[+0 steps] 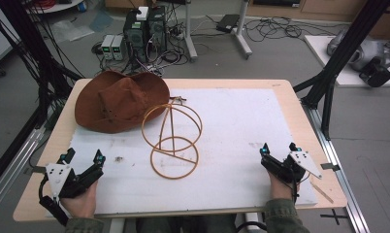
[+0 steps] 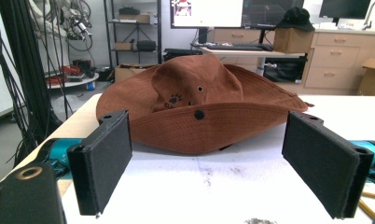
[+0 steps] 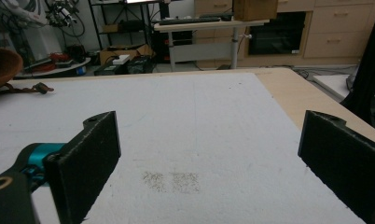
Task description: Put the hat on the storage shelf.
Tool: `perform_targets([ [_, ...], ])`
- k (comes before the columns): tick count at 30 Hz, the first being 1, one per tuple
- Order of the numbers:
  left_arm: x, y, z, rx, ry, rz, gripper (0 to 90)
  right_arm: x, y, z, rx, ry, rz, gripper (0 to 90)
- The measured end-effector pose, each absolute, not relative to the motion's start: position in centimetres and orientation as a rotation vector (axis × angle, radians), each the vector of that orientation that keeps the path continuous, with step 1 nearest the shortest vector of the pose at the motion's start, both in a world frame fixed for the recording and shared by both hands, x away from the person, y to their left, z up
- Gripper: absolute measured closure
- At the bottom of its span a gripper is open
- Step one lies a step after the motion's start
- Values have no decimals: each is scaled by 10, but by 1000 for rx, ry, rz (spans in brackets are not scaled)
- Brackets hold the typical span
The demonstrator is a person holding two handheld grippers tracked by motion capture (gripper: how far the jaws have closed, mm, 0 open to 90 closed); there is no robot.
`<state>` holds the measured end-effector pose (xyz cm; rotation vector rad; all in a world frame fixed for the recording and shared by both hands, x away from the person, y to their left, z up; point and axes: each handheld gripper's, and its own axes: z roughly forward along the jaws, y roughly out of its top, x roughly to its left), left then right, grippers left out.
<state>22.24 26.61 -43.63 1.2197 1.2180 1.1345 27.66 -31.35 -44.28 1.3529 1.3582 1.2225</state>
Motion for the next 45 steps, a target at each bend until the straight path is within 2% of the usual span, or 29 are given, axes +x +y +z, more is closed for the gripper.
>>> perform_targets([
  [5, 222, 264, -436, 1249, 1189, 1199, 164, 276, -314, -443, 1356, 1355, 1229, 48],
  [20, 239, 261, -429, 1248, 1199, 1140, 158, 276, -318, -444, 1350, 1357, 1222, 48],
  [32, 310, 259, -408, 1295, 1268, 1087, 154, 279, -317, -445, 1350, 1372, 1217, 49],
  [37, 338, 255, -405, 1327, 1272, 1102, 155, 279, -315, -446, 1350, 1388, 1215, 49],
  [45, 378, 251, -407, 1335, 1343, 1023, 159, 280, -311, -448, 1338, 1412, 1218, 49],
])
